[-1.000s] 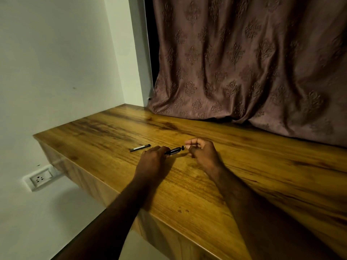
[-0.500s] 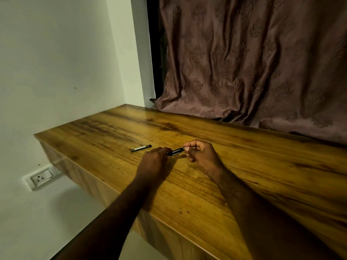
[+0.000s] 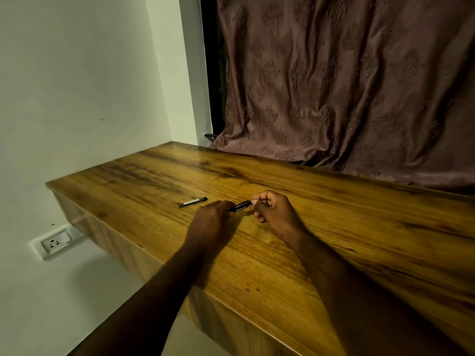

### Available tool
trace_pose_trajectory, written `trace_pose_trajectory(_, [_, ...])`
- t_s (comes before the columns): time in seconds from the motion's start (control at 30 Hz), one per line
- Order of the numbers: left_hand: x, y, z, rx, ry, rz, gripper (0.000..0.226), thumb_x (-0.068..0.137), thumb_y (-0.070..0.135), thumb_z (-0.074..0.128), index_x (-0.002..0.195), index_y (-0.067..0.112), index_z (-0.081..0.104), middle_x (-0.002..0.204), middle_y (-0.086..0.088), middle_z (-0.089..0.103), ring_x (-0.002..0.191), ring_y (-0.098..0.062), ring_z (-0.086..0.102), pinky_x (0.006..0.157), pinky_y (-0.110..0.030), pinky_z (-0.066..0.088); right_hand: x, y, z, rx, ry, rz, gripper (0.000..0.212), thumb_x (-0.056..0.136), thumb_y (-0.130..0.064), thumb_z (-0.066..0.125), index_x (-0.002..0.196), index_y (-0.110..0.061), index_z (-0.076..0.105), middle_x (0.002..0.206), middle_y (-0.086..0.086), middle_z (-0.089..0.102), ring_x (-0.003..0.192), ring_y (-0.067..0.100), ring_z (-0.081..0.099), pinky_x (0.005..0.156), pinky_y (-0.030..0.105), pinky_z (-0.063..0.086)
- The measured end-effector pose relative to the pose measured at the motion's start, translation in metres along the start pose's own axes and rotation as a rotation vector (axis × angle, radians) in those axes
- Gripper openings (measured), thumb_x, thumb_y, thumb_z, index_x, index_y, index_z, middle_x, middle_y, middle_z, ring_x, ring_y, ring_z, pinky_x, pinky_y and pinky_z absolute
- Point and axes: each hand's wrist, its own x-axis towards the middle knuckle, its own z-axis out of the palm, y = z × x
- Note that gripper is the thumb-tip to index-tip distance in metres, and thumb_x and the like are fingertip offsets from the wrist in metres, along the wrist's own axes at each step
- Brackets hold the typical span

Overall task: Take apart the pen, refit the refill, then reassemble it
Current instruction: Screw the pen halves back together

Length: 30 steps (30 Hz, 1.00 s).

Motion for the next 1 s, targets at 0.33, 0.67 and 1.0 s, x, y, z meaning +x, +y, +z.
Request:
trace_pose_trajectory(0.33, [0.0009,-0.0005,-0.0005,0.078,-0.015,0.003,0.029,0.092,0.05,0.053,0.095,0.023,0.065,0.082,0.0,0.067,0.077,-0.022,0.062,0.071,-0.041,0.049,-0.0015,-0.0008,0.0006,-0.072,-0.044,-0.042,0.011,0.097,-0.009,0.051,0.095,-0.005,0.062,0.076,0.004,0.063,0.061,0.013,0.051,0.05,0.014,0.04])
trace_pose_trajectory(0.67, [-0.0004,0.0049,-0.0039,0.045,-0.006,-0.008,0.03,0.092,0.047,0.055,0.096,0.019,0.065,0.082,-0.003,0.068,0.076,-0.024,0.062,0.069,-0.04,0.05,0.0006,0.0004,-0.0018,0.064,-0.031,0.019,0.019,0.097,-0.014,0.053,0.087,-0.002,0.064,0.071,0.007,0.063,0.053,0.011,0.048,0.045,0.019,0.037])
trace_pose_trajectory(1.0, [0.0005,0.0062,-0.0044,0.041,0.0,-0.023,0.029,0.091,0.048,0.055,0.097,0.021,0.065,0.08,-0.001,0.067,0.075,-0.023,0.062,0.069,-0.04,0.05,0.0027,0.0028,-0.0031,0.094,-0.042,0.031,0.009,0.094,-0.005,0.056,0.094,0.0,0.063,0.069,0.007,0.062,0.051,0.011,0.049,0.042,0.019,0.036])
